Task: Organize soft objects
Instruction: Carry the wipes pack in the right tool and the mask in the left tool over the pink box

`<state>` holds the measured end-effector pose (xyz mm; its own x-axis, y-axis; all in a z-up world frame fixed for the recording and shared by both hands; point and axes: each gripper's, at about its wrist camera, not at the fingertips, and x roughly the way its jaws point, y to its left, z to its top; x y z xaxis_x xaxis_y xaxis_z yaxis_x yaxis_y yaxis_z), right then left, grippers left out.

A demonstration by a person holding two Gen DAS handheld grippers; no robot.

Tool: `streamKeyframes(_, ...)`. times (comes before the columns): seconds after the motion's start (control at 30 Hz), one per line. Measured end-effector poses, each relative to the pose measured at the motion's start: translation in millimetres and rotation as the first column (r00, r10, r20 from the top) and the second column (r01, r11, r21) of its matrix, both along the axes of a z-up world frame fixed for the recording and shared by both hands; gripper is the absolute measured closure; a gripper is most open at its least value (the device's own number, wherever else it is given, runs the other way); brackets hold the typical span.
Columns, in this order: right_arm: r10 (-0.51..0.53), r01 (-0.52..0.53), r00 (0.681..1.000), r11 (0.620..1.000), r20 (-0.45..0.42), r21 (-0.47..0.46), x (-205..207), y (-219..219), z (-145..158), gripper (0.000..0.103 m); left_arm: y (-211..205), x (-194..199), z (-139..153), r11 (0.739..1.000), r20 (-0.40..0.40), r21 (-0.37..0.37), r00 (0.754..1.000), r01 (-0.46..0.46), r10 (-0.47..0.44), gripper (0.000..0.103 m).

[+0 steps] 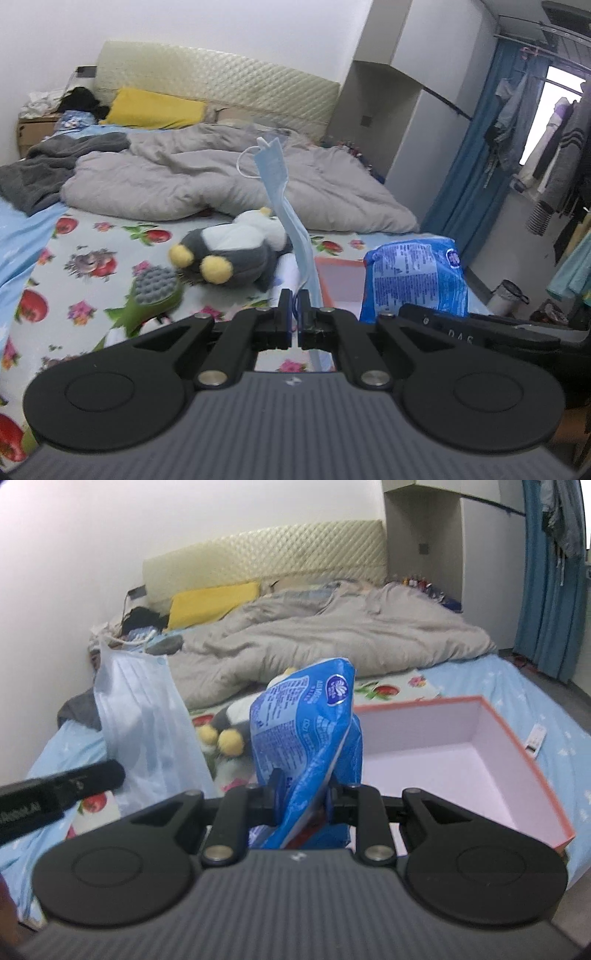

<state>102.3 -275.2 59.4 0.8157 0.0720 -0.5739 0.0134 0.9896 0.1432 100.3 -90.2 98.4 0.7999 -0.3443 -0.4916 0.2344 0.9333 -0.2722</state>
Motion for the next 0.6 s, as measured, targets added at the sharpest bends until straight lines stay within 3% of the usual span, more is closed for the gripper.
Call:
streamKeyframes(0.33, -0.079, 0.079, 0.995, 0.997, 0.057, -0.009, 11.1, -56.3, 30.5, 0.079, -78.1, 34.5, 28.3, 0.992, 0.035, 0.007, 0.992, 0.124, -0.124, 0.100)
streamKeyframes(0.5, -0.134, 0.134, 0.990, 0.991, 0.037, -0.008, 22.6, -95.1, 22.0, 0.079, -127.3, 55.5, 11.9, 0.979, -0.007, 0.024, 0.979, 0.202, -0.201, 0.100)
streamKeyframes(0.6, -0.172, 0.172, 0.985, 0.985, 0.006, 0.009, 29.8, -119.9, 6.5, 0.079, -149.7, 75.9, -13.6, 0.973, -0.054, 0.041, 0.973, 0.226, -0.223, 0.100)
